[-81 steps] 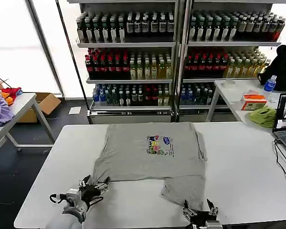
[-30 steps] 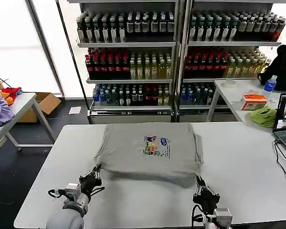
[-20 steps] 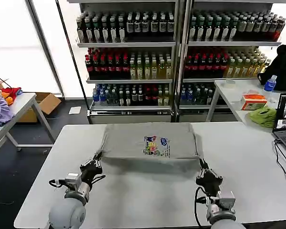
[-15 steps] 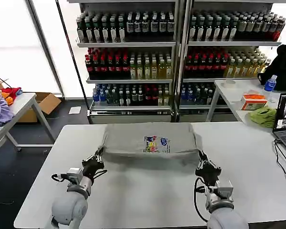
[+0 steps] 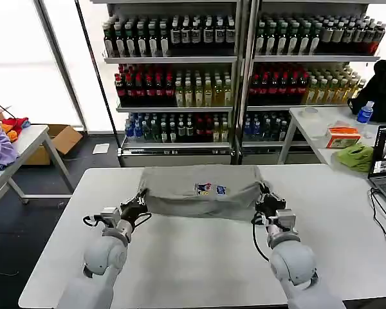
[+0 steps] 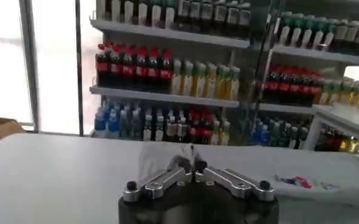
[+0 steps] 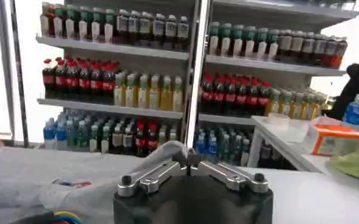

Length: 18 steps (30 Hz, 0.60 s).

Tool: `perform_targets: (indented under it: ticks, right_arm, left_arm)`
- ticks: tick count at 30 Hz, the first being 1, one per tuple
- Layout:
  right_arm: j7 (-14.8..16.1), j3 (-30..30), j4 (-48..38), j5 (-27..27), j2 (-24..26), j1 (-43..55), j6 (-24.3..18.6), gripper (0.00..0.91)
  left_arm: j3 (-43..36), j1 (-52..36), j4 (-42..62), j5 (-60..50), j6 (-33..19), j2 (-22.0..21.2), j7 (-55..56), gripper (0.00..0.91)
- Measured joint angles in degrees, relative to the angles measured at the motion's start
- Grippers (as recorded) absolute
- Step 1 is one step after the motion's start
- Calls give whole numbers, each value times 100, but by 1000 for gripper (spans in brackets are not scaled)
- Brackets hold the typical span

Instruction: Fold and organize the clothes.

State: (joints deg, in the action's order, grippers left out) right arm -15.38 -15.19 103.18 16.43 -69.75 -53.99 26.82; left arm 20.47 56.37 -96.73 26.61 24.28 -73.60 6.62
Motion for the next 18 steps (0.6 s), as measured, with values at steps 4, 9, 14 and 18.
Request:
perform_targets:
  ticks: [4,9,14,18]
  right_arm:
    - [36,140,-314,11,-22,297,38,0]
    - [37,252,-616,14,-61,540,96,907]
    - [-4,359,-862,32,-117,715,243,907]
    - [-176,401,-1040,212,-221,841,363,907]
  left_arm:
    - [-52,-185,228,55,6,-3,2,10]
    - [-114,-355,477,98,21,6,0,907]
    - [-151,-492,694,115,107,40,39,907]
    - [-190,-597,793,149,246,93,82,907]
